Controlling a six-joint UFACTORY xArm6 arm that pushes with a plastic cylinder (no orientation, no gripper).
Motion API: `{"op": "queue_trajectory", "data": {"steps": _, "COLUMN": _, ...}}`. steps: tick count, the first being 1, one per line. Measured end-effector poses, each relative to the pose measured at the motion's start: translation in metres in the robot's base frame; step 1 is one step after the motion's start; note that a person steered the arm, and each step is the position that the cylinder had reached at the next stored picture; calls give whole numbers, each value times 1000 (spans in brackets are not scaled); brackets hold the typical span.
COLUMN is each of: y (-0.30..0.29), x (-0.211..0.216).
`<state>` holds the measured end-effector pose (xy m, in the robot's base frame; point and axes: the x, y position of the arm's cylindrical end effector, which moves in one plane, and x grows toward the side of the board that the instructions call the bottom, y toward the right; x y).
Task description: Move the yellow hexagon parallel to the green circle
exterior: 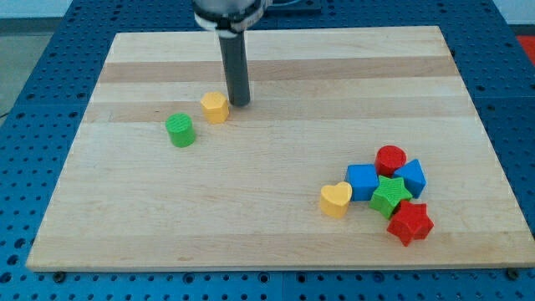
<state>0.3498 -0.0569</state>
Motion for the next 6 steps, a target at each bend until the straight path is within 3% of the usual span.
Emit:
{"op": "queue_trajectory", "data": {"steps": 1, "y": 18, "x": -29}}
{"op": "queue_trajectory", "data": {"steps": 2, "y": -65, "x": -33}}
{"op": "queue_trajectory", "data": {"steps": 3, "y": -58, "x": 9}}
{"op": "queue_trajectory", "data": {"steps": 4, "y": 19, "x": 39}}
{"op": "queue_trajectory", "data": {"steps": 5, "y": 22, "x": 42}}
{"op": "queue_trajectory", "data": {"steps": 6, "y": -11, "x": 2}}
